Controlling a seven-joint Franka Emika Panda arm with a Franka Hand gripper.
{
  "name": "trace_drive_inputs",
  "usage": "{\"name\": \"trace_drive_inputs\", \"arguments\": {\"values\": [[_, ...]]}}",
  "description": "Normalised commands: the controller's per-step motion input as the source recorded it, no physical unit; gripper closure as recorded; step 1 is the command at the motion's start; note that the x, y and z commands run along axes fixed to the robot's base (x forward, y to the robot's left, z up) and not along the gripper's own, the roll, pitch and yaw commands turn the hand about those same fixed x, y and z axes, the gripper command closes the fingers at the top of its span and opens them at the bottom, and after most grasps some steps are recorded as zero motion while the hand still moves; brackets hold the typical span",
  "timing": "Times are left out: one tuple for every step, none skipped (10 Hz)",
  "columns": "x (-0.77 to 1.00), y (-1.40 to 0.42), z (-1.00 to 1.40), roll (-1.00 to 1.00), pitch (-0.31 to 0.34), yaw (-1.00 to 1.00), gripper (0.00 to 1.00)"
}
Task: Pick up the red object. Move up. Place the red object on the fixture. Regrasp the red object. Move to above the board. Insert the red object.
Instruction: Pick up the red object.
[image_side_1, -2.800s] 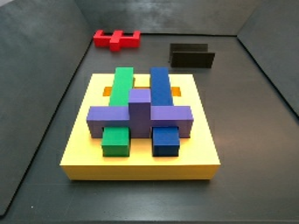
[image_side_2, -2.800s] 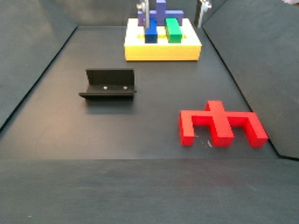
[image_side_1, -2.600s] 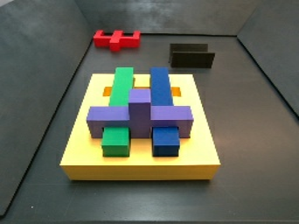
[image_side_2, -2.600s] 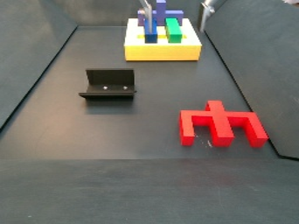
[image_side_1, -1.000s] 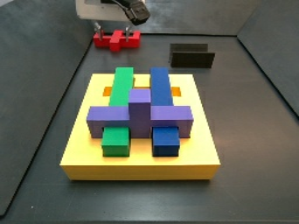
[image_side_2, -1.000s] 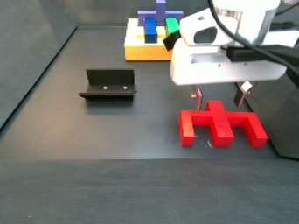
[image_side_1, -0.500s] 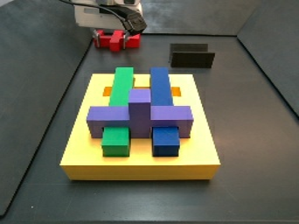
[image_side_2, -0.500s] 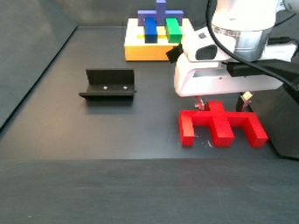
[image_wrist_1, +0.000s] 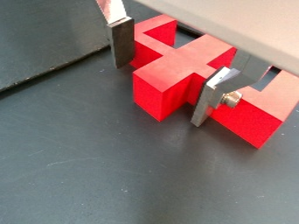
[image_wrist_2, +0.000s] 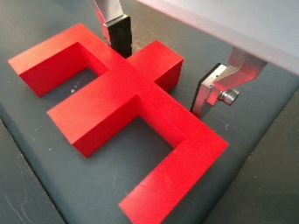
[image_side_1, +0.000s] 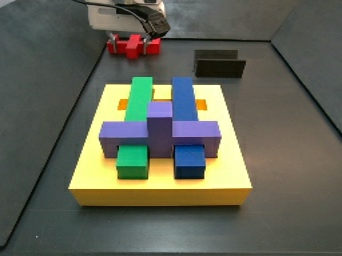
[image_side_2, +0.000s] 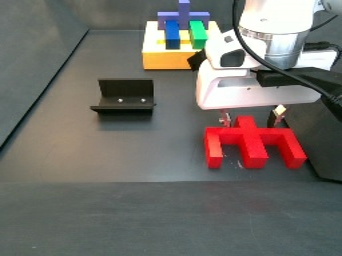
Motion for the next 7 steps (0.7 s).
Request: {"name": "trace_drive_inputs", "arguments": {"values": [[0.02,0.00,0.00,-0.02,0.036,-0.13,0.00],[0.04,0.00,0.00,0.00,0.051,-0.13,0.00],[0.00,0.00,0.00,0.00,0.020,-0.12,0.00],[0.00,0.00,0.00,0.00,0.009,-0.04,0.00],[0.00,0.00,0.00,0.00,0.000,0.00,0.00],[0.00,0.00,0.00,0.00,0.000,0.00,1.00],[0.00,0.00,0.00,0.00,0.000,0.00,1.00]]}}
